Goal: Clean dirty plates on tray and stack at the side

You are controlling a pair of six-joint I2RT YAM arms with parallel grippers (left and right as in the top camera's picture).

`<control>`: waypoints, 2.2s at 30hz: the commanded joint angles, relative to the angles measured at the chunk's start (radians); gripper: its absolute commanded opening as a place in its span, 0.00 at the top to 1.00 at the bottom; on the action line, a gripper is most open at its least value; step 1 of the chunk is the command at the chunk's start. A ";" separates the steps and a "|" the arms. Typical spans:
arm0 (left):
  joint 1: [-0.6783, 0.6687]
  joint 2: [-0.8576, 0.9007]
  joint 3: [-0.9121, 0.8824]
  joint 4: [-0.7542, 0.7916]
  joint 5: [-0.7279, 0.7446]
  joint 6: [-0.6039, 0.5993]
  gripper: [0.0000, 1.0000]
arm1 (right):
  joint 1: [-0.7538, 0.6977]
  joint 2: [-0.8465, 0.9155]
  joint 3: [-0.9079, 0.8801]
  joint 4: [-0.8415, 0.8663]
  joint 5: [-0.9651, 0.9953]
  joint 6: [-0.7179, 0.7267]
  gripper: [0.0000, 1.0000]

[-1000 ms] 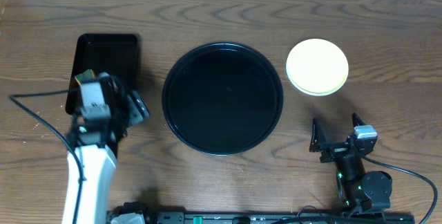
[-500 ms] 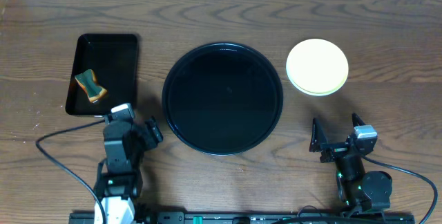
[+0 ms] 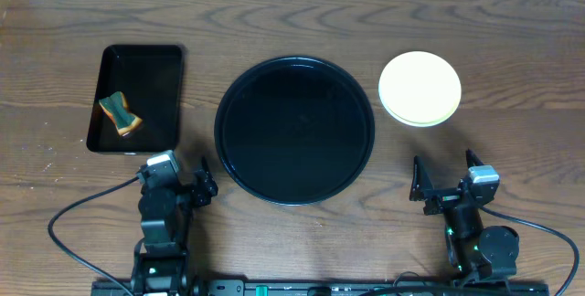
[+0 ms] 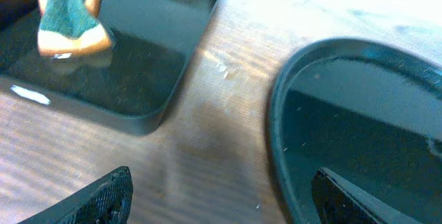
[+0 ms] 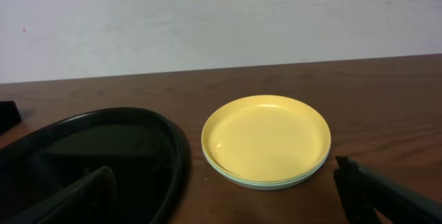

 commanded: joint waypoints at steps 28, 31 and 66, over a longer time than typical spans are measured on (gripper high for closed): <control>-0.026 -0.351 -0.047 -0.137 -0.005 0.119 0.17 | -0.006 -0.001 -0.002 -0.004 -0.008 0.015 0.01; -0.026 -0.404 -0.047 -0.137 -0.005 0.119 0.17 | -0.006 -0.001 -0.002 -0.004 -0.008 0.015 0.01; -0.039 -0.487 -0.047 -0.135 -0.002 0.257 0.17 | -0.006 -0.001 -0.002 -0.004 -0.008 0.015 0.01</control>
